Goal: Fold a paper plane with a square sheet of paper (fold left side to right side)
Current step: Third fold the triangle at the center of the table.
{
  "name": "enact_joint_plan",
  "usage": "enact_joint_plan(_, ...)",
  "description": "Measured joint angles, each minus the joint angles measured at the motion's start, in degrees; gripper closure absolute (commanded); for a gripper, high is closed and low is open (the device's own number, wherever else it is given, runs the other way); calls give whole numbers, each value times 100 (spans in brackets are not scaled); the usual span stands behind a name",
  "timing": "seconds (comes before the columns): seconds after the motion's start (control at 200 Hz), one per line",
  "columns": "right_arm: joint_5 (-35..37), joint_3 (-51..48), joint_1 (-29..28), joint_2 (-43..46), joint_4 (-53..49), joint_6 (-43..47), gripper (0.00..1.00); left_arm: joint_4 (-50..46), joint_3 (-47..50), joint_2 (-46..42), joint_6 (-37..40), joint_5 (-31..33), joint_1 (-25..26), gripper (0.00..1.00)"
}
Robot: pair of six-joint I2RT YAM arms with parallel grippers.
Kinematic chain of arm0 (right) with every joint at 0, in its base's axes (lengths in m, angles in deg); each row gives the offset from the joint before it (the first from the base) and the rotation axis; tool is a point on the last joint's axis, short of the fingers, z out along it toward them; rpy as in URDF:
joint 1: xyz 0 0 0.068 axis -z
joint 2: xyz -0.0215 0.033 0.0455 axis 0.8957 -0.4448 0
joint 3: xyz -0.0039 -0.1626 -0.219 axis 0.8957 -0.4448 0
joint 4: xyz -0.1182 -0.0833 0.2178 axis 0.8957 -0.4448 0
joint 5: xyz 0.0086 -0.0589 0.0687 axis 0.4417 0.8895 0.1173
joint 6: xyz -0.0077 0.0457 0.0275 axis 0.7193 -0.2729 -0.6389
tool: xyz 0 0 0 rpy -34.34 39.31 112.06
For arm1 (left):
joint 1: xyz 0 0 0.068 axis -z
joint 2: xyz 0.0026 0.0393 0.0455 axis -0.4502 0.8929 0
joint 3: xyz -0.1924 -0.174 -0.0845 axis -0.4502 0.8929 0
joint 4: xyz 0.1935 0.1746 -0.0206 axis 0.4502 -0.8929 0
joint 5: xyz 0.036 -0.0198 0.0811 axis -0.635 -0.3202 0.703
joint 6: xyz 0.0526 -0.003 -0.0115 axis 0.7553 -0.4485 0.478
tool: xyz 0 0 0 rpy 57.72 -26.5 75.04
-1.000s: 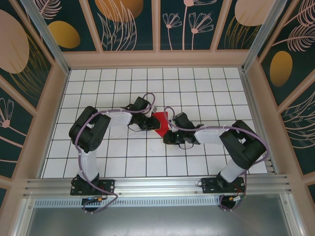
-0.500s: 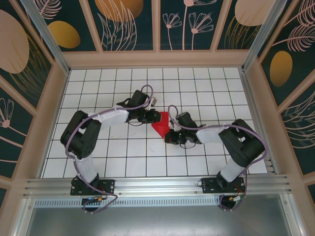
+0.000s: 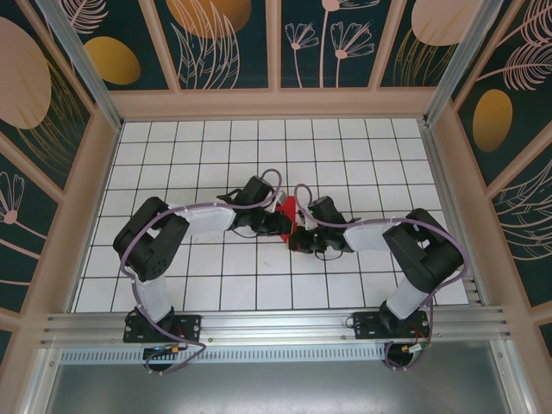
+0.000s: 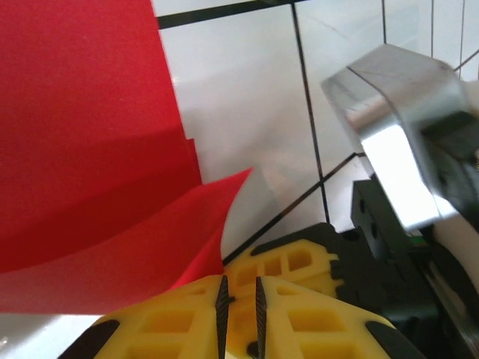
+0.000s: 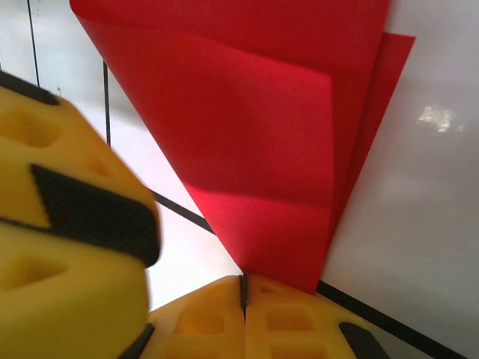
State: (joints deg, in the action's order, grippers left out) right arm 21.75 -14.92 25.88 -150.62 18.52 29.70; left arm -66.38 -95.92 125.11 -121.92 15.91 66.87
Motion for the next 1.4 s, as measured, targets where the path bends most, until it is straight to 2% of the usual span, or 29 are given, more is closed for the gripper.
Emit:
enact_joint_plan(0.425, -9, 63, 2, -17, -118, 2, 100, 153, -2, 435, -81, 236, -31, 82)
enact_joint_plan(0.751, -11, 81, 2, -26, -155, 2, 100, -59, -179, 546, 321, 144, -120, 82)
enact_joint_plan(1.081, -7, 81, 2, -37, -120, 2, 100, -332, -417, 669, 824, 81, -741, 82)
enact_joint_plan(1.401, -4, 85, 0, -44, -92, 4, 100, -603, -684, 780, 1110, 46, -1137, 79)
